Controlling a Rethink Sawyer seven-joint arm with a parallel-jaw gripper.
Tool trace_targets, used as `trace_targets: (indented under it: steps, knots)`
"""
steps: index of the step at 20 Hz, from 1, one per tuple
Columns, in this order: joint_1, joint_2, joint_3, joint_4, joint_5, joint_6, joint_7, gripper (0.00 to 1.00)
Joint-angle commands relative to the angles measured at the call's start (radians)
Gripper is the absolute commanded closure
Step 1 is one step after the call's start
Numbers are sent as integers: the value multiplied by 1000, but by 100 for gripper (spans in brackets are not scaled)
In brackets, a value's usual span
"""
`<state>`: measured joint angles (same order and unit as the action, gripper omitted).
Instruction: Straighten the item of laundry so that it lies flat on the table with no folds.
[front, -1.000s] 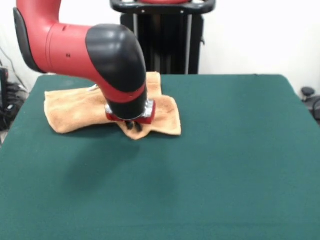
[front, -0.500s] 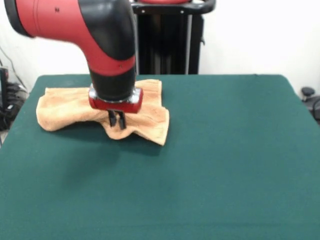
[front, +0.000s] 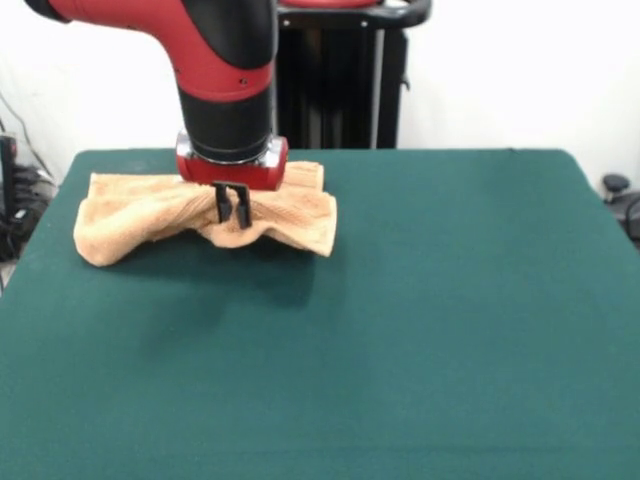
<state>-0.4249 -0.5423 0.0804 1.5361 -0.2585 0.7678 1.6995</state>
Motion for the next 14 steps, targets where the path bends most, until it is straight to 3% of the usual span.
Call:
trace_targets:
  steps: [1,14]
  knots:
    - [39,9,52,106,-24,-49,51,100]
    - [59,-58,41,178,-15,-73,79,100]
